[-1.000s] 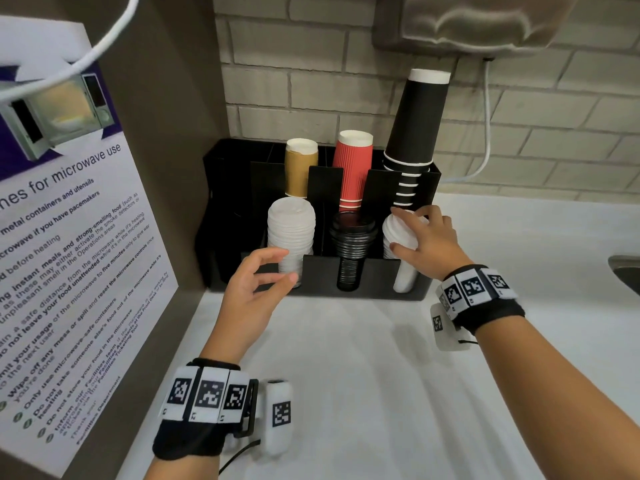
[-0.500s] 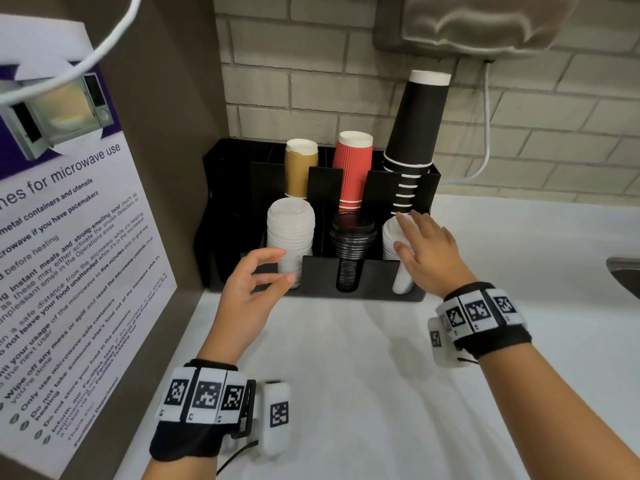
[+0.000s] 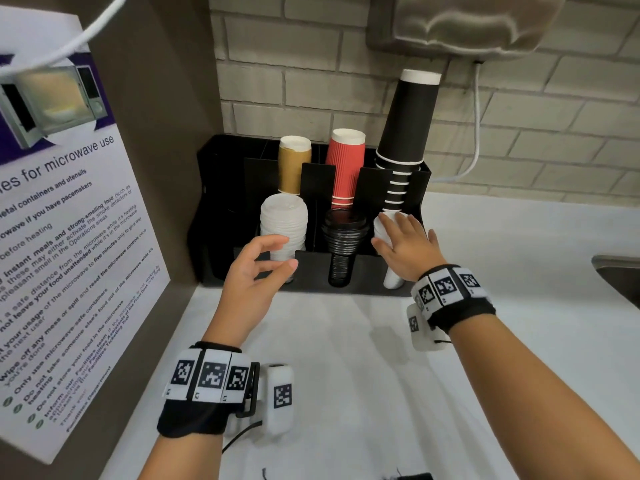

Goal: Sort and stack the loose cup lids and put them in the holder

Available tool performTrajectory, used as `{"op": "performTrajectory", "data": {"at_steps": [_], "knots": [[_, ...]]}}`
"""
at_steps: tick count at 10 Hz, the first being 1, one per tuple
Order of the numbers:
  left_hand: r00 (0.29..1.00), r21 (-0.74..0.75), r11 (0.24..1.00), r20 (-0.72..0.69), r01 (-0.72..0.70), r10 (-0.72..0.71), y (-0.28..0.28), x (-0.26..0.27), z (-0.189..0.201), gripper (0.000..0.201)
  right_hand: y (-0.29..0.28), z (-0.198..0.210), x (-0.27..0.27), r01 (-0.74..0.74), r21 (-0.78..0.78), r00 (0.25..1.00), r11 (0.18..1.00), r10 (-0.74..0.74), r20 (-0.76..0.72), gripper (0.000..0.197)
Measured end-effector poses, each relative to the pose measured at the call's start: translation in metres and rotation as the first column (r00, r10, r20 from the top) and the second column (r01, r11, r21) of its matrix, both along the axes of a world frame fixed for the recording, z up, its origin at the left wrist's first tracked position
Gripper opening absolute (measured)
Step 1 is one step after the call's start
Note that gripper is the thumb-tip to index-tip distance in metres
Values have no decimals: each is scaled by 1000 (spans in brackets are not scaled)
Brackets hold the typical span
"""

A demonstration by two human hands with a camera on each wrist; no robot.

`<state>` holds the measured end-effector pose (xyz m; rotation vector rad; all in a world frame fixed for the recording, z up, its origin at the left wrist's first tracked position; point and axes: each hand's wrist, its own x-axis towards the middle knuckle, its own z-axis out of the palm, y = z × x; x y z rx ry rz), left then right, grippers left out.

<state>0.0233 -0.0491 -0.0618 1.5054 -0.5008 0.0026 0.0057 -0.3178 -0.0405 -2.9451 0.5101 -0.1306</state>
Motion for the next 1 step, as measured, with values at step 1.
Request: {"op": "performTrajectory", "data": {"at_steps": [1], "knots": [[1000,9,1000,13,6,-6,-5,-3,3,28,1,10,-2,-17,6,1000,1000,16,1,63]]}}
